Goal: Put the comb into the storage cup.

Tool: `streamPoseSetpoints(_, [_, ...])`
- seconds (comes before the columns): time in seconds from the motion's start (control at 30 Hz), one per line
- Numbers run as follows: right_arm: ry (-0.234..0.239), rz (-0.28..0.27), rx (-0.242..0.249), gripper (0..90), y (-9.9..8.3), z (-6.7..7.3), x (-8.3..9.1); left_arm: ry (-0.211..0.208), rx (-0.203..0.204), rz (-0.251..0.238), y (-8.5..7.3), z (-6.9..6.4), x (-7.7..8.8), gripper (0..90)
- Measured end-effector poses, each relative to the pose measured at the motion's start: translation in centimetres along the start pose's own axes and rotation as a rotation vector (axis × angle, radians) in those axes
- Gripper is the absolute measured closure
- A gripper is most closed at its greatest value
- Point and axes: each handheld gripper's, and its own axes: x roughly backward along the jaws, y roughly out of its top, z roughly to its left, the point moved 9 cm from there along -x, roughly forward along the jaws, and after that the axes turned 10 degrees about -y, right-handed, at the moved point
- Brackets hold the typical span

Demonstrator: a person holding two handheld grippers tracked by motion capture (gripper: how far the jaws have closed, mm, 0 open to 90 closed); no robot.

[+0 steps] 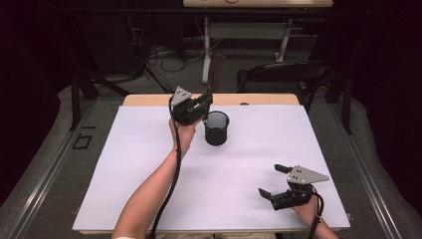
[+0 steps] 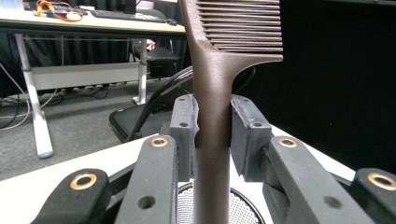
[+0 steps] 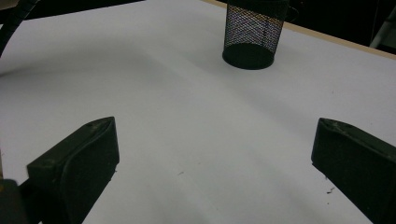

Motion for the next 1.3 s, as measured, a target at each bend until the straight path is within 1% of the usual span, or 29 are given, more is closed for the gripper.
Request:
streamPoseSetpoints(0.23, [-0.001, -0.002, 0.003, 0.6, 0.0, 0.0, 0.0, 0.002, -0.008, -0.002, 0.0, -0.1, -0.6, 72.5])
streamPoseSetpoints(0.53, [0.001, -0.001, 0.0, 0.6, 0.0, 0.0, 0.0, 0.004, -0.04, 0.0, 0.2, -0.5, -1.2, 72.5])
streamPoseSetpoints(0.63, [0.002, 0.0, -0.002, 0.6, 0.0, 0.0, 0.0, 0.001, -0.041, -0.004, 0.3, -0.5, -1.3, 72.5])
streamPoseSetpoints(0.67, [0.002, 0.0, -0.001, 0.6, 0.0, 0.0, 0.0, 0.007, -0.045, -0.006, 0.4, -0.5, -1.3, 72.6])
streamPoseSetpoints(0.73, [-0.001, -0.005, 0.001, 0.6, 0.0, -0.1, 0.0, 0.006, -0.052, -0.009, 0.4, -0.6, -1.4, 72.6])
streamPoseSetpoints(0.9, [0.002, -0.004, 0.001, 0.6, 0.0, 0.0, 0.0, 0.016, -0.054, -0.016, 0.4, -0.6, -1.7, 72.5])
streamPoseSetpoints(0.93, [-0.001, -0.004, 0.002, 0.6, 0.0, -0.1, 0.0, 0.013, -0.058, -0.016, 0.4, -0.6, -1.7, 72.5])
streamPoseSetpoints(1.0, [-0.001, -0.006, 0.002, 0.6, 0.0, 0.0, 0.0, 0.024, -0.066, -0.019, 0.5, -0.6, -1.8, 72.6])
streamPoseSetpoints(1.17, [0.001, -0.004, 0.002, 0.6, 0.0, 0.0, 0.0, 0.033, -0.079, -0.026, 0.5, -0.7, -2.0, 72.6])
streamPoseSetpoints(1.3, [0.001, -0.002, 0.002, 0.6, 0.0, -0.1, 0.0, 0.034, -0.076, -0.037, 0.5, -0.6, -2.1, 72.6])
